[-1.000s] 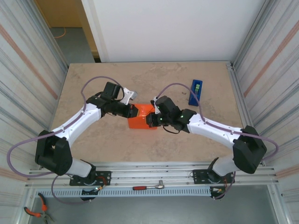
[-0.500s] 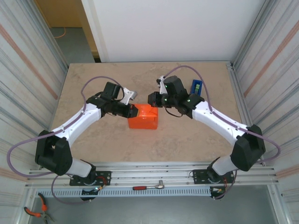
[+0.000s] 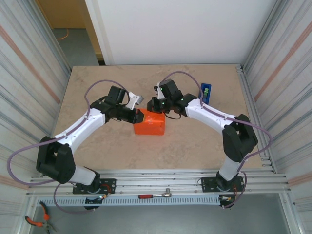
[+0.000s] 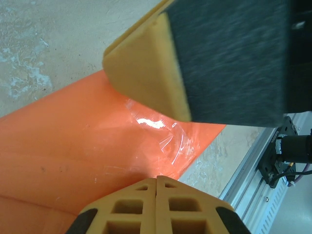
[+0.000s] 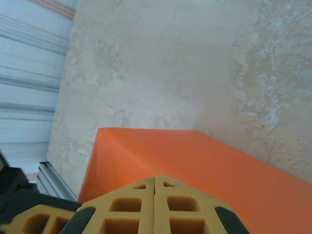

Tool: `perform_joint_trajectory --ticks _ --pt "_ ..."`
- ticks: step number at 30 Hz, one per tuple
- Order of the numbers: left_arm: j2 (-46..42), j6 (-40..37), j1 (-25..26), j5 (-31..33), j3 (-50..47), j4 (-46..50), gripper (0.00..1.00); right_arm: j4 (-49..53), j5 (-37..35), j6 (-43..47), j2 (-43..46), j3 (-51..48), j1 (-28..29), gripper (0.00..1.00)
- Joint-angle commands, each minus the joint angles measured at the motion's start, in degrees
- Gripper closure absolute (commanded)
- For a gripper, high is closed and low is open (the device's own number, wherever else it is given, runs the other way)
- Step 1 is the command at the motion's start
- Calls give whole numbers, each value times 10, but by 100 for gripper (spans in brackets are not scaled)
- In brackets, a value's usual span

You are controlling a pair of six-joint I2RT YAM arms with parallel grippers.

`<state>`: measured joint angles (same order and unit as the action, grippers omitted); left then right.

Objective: Wrap the gift box in paper

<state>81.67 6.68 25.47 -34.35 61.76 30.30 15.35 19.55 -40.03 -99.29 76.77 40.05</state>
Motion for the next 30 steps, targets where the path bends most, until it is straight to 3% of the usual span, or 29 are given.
perform_joint_trajectory --ticks 1,17,30 --pt "2 -7 1 14 -19 27 100 15 12 9 -11 10 5 100" --pt "2 -5 1 14 -20 26 100 40 8 10 75 -36 32 100" --pt "3 -5 1 17 -20 26 100 56 3 14 86 -67 43 100"
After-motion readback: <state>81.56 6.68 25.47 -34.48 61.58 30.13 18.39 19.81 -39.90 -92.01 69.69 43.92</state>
